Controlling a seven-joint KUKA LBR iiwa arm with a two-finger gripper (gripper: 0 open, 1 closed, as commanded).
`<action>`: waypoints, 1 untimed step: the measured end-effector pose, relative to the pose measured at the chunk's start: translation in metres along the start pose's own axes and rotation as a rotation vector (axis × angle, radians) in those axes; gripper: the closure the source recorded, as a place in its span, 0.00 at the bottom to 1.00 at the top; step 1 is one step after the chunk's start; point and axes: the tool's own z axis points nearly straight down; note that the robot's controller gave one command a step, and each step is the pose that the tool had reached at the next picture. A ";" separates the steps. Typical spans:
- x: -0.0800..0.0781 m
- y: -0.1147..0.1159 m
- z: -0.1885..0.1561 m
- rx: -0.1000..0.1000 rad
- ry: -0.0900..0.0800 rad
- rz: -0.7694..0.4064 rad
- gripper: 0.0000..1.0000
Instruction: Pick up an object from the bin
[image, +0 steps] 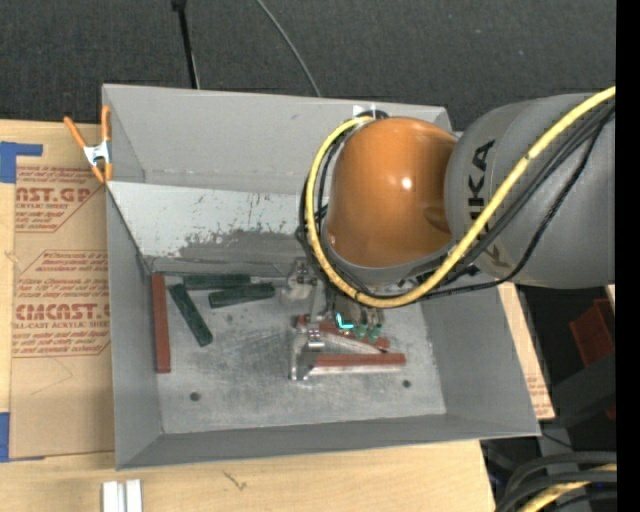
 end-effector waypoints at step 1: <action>-0.001 0.000 -0.003 -0.001 -0.005 0.000 0.00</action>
Offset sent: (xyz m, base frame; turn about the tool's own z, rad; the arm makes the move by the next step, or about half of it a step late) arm 0.0567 0.0180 0.0677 0.0528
